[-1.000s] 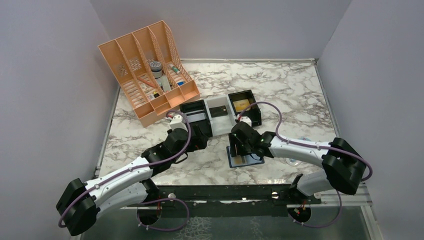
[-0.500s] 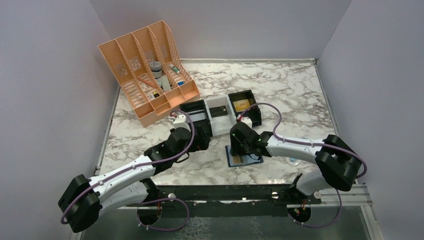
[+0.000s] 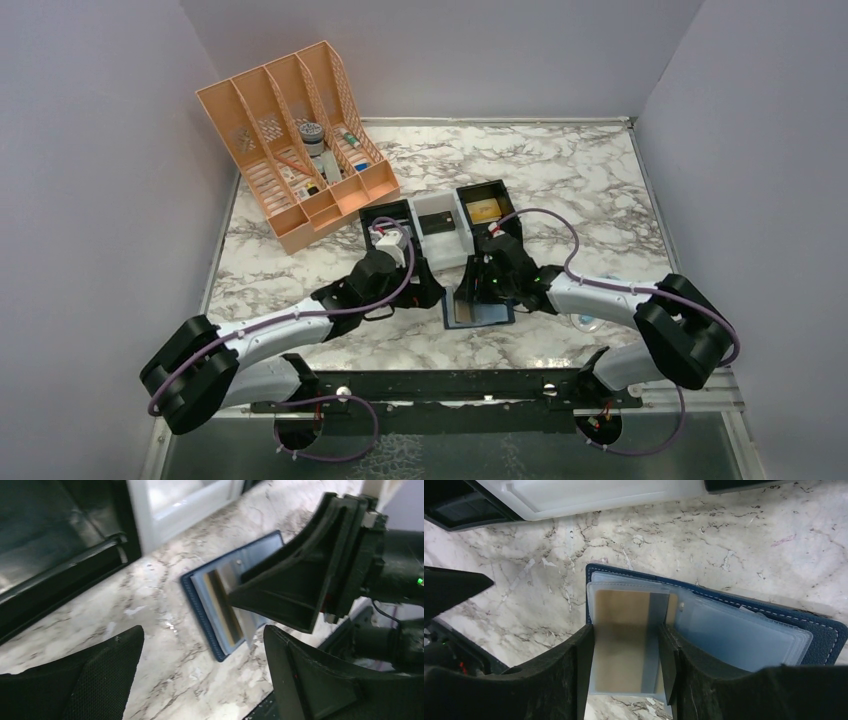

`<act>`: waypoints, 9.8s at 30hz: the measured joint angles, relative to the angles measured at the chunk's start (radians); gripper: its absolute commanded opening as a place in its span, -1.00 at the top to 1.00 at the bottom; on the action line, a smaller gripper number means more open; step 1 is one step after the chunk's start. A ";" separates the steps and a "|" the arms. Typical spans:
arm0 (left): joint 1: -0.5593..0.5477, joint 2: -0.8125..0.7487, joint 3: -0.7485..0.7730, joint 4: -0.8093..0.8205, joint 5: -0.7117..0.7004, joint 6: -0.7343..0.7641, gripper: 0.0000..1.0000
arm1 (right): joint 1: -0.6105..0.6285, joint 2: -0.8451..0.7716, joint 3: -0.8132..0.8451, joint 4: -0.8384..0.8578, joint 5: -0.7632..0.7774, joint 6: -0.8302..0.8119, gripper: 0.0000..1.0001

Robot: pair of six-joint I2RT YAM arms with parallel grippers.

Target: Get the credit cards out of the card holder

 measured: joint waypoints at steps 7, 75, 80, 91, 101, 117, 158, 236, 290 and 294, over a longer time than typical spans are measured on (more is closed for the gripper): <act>-0.029 0.120 0.011 0.127 0.132 0.003 -0.57 | -0.028 -0.007 -0.031 0.057 -0.055 0.014 0.04; -0.201 0.698 0.349 0.387 0.351 -0.010 -0.44 | -0.399 -0.323 -0.101 -0.152 -0.154 -0.056 -0.22; -0.213 0.700 0.389 0.386 0.409 0.006 -0.46 | -0.399 -0.335 -0.101 -0.201 -0.123 -0.050 -0.22; -0.231 0.707 0.411 0.386 0.467 0.024 -0.47 | -0.399 -0.368 -0.101 -0.259 -0.066 -0.051 -0.08; -0.232 0.667 0.374 0.360 0.420 0.042 -0.46 | -0.399 -0.393 -0.103 -0.272 -0.130 -0.058 0.09; -0.232 0.673 0.375 0.300 0.322 0.046 -0.46 | -0.399 -0.365 -0.131 -0.392 -0.095 -0.016 0.09; -0.156 0.412 0.207 0.113 0.042 -0.041 -0.36 | -0.365 -0.105 -0.099 -0.079 -0.399 -0.097 -0.12; -0.161 0.610 0.161 0.393 0.153 -0.339 0.84 | -0.366 -0.128 -0.209 0.035 -0.401 -0.106 0.76; -0.173 0.648 0.135 0.518 0.134 -0.405 0.75 | -0.363 -0.161 -0.216 0.027 -0.350 -0.090 0.68; -0.173 0.650 0.128 0.522 0.134 -0.415 0.97 | -0.363 -0.161 -0.216 0.027 -0.347 -0.090 0.65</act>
